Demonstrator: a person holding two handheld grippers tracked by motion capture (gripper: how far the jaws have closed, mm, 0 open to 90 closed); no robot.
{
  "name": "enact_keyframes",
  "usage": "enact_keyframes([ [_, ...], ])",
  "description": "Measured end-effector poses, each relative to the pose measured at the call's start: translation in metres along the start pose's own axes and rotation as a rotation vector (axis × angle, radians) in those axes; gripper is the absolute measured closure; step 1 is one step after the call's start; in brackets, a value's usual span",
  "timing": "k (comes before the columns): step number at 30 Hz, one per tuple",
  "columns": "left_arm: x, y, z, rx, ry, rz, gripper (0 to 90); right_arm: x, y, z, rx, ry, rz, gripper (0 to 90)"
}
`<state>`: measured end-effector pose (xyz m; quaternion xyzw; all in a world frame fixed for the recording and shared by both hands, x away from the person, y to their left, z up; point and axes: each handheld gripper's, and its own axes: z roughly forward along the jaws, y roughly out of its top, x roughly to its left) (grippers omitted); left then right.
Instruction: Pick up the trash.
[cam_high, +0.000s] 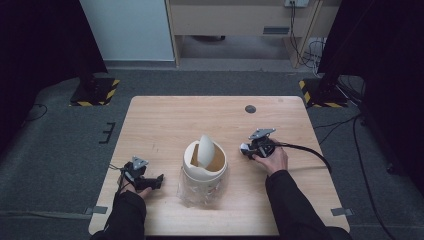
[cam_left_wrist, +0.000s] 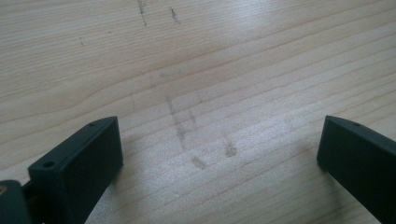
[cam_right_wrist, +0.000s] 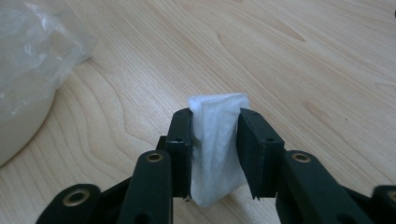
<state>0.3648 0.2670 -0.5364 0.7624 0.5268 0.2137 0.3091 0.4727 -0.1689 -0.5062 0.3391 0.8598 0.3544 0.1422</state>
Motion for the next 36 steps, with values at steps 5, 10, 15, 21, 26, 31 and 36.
enact_keyframes([
  [5, 0.000, 0.000, 0.000, 0.000, 0.000, 0.000, 0.0, -0.001, 0.003, -0.006, -0.007, 0.018, 0.028, 70.2],
  [10, 0.000, 0.000, 0.000, 0.000, 0.000, 0.000, 0.0, -0.003, 0.005, -0.016, -0.041, 0.036, 0.047, 70.7],
  [15, 0.000, 0.000, 0.000, 0.000, 0.000, 0.000, 0.0, -0.005, 0.007, -0.029, -0.090, 0.043, 0.058, 70.9],
  [21, 0.000, 0.000, 0.000, 0.000, 0.000, 0.000, 0.0, -0.004, 0.006, -0.047, -0.154, 0.059, 0.069, 71.2],
  [26, 0.000, 0.000, 0.000, 0.000, 0.000, 0.000, 0.0, -0.003, 0.003, -0.061, -0.198, 0.064, 0.073, 71.4],
  [31, 0.000, 0.000, 0.000, 0.000, 0.000, 0.000, 0.0, -0.004, 0.002, -0.074, -0.247, 0.071, 0.090, 71.4],
  [36, 0.000, 0.000, 0.000, 0.000, 0.000, 0.000, 0.0, -0.002, 0.002, -0.085, -0.267, 0.072, 0.084, 71.5],
])
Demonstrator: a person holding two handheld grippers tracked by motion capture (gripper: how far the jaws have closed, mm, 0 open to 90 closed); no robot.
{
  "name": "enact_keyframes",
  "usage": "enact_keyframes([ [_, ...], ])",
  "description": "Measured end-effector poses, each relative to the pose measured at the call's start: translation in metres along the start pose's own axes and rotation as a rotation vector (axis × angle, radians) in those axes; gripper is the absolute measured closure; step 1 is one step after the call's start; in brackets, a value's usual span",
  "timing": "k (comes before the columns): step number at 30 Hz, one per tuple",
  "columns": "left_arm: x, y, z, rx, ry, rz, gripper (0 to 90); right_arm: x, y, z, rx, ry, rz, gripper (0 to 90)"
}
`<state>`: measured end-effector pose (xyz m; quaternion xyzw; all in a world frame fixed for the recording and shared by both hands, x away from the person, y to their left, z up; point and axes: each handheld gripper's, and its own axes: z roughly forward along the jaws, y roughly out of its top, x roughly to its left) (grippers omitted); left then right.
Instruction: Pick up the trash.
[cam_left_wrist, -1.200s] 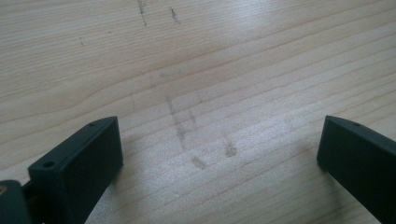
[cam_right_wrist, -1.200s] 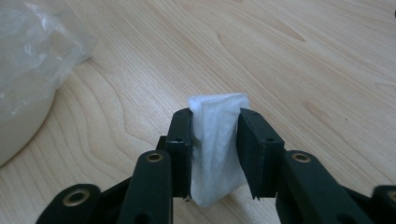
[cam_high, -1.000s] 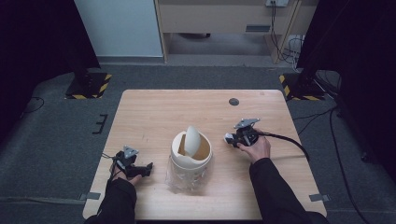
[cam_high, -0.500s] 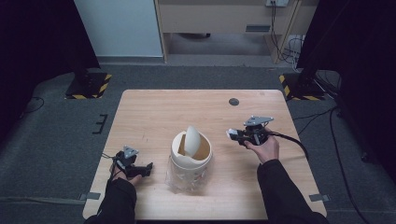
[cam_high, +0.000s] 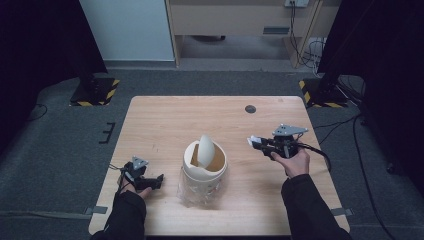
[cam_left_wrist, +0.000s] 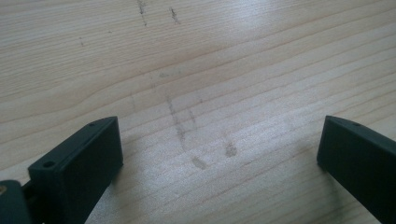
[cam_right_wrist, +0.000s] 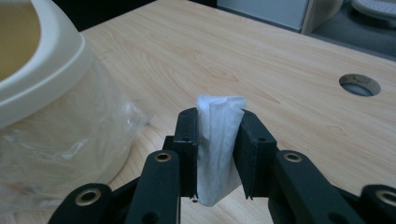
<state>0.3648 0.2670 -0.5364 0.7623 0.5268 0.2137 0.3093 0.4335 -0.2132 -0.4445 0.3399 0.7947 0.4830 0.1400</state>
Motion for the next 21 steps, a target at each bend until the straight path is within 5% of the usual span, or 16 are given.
enact_keyframes([
  [21, 0.000, 0.000, 0.000, 0.000, -0.002, 0.001, 0.0, 0.007, 0.022, -0.034, -0.143, 0.027, 0.012, 72.0],
])
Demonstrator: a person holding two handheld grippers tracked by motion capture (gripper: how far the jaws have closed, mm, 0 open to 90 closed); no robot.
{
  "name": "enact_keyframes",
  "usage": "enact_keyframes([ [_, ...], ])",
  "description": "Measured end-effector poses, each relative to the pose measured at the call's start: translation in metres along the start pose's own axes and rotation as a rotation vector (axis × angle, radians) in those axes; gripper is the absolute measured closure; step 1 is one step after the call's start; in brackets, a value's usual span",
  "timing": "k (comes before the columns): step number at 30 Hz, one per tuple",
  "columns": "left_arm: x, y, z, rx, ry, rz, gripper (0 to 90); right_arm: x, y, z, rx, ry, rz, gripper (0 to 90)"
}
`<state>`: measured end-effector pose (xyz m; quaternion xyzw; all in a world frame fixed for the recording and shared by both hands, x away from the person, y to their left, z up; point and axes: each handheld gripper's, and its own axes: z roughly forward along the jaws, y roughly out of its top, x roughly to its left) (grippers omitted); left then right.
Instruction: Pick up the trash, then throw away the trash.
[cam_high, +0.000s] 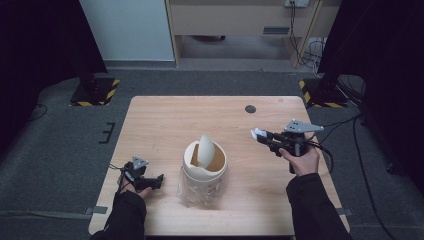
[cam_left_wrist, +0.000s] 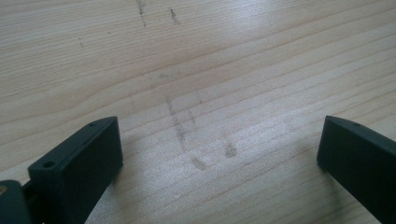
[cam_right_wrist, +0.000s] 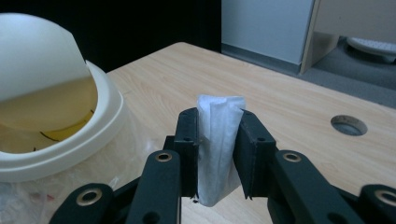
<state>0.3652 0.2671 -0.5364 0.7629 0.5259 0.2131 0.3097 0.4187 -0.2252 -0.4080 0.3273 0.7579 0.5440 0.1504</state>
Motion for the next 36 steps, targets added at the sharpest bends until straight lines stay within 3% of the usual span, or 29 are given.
enact_keyframes([
  [15, 0.000, 0.000, 0.000, 0.001, 0.000, 0.001, 0.0, 0.008, 0.017, -0.012, -0.074, 0.021, -0.001, 72.6],
  [22, 0.000, 0.000, 0.000, 0.001, 0.000, 0.001, 0.0, 0.015, 0.022, -0.011, -0.105, 0.070, 0.010, 72.9],
  [36, 0.000, 0.000, 0.000, 0.001, 0.000, 0.001, 0.0, 0.028, 0.027, -0.007, -0.118, 0.129, -0.002, 73.1],
])
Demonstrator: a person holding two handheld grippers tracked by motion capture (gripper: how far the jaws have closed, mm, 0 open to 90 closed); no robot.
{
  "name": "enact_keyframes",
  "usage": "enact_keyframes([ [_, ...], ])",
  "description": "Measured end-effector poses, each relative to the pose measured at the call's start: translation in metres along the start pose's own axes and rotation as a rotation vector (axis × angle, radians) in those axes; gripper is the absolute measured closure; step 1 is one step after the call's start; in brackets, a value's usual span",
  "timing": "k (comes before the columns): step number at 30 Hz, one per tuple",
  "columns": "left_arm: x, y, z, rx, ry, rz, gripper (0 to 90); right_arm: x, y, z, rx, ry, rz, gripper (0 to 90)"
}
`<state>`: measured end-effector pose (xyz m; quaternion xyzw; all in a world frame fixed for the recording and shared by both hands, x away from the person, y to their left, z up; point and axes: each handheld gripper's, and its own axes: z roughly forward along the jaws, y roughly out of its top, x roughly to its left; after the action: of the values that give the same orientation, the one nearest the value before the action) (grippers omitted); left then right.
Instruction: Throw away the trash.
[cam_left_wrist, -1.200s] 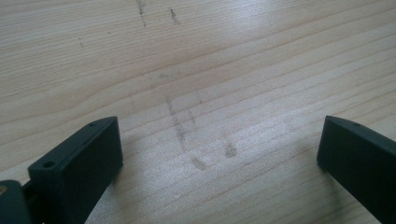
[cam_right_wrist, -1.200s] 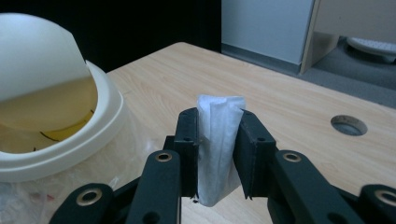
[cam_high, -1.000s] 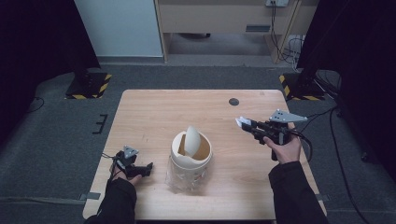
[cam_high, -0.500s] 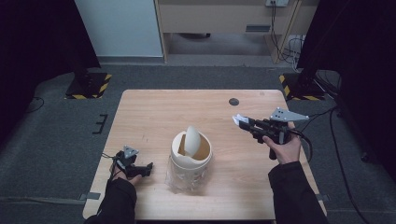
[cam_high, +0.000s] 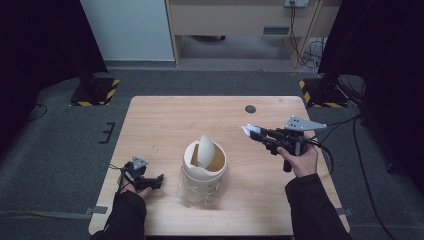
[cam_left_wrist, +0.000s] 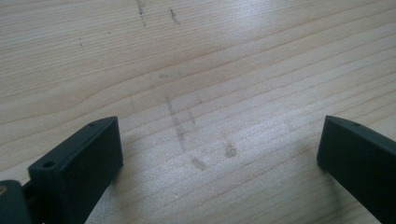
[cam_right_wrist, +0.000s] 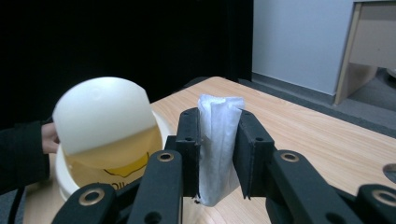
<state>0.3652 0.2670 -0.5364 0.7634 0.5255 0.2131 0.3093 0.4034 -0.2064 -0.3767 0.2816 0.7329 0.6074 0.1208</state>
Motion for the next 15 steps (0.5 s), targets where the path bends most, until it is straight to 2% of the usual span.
enact_keyframes([
  [3, 0.000, 0.000, 0.000, 0.000, 0.000, 0.000, 0.0, 0.002, 0.001, 0.001, -0.014, 0.023, 0.014, 73.2],
  [14, 0.000, 0.000, 0.000, 0.000, 0.000, 0.000, 0.0, 0.013, 0.004, 0.009, 0.004, 0.053, -0.015, 73.1],
  [15, 0.000, 0.000, 0.000, 0.000, 0.000, 0.000, 0.0, 0.014, 0.004, 0.010, -0.002, 0.065, -0.005, 73.1],
])
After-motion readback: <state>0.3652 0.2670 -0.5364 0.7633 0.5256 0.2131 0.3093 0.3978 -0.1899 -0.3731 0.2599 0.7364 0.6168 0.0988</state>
